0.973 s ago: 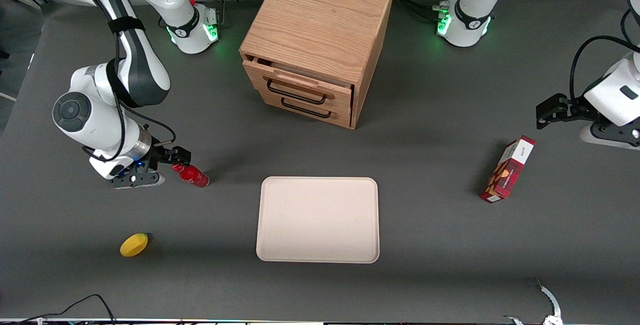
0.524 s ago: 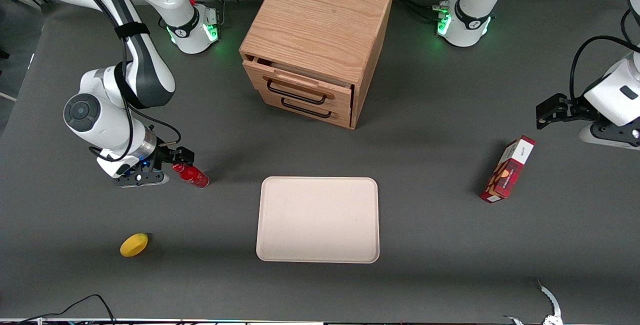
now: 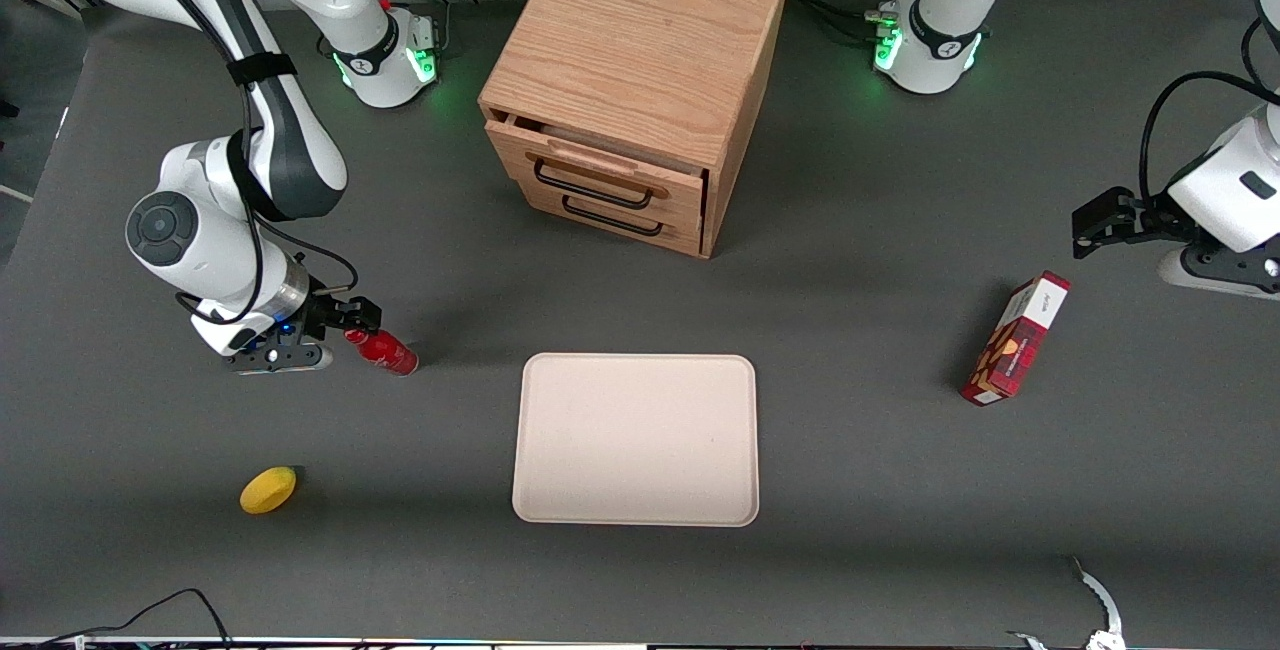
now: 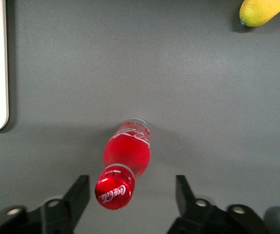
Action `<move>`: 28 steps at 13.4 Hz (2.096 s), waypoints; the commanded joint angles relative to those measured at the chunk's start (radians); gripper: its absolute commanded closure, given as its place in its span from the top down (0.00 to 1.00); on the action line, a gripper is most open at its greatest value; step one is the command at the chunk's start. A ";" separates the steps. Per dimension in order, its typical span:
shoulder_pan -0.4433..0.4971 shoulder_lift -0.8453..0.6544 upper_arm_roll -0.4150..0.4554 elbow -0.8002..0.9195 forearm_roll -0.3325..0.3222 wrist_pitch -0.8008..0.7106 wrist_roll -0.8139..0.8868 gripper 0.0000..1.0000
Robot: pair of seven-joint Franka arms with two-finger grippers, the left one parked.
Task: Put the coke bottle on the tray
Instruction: 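Close the right gripper around the bottle's neck, then lift the bottle and pull it back toward the right arm's base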
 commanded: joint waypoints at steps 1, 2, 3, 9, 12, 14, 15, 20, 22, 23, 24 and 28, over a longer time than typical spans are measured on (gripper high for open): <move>0.001 -0.007 0.008 -0.020 0.001 0.026 0.022 0.59; 0.004 -0.010 0.008 -0.033 0.002 0.043 0.028 0.49; 0.005 -0.015 0.011 -0.044 0.002 0.057 0.031 0.31; 0.005 -0.027 0.025 -0.044 0.002 0.054 0.042 0.00; 0.005 -0.058 0.025 -0.017 0.002 -0.004 0.039 0.00; 0.003 -0.069 0.024 0.035 0.002 -0.084 0.035 0.00; -0.003 -0.075 0.025 0.072 0.002 -0.137 0.032 0.00; -0.015 -0.078 0.022 0.348 0.001 -0.474 0.026 0.00; -0.032 -0.076 0.022 0.468 0.001 -0.591 0.019 0.00; -0.035 -0.075 0.022 0.527 0.001 -0.637 0.017 0.00; -0.034 -0.070 0.022 0.581 0.001 -0.688 0.017 0.00; -0.032 -0.044 0.022 0.678 0.007 -0.751 0.017 0.00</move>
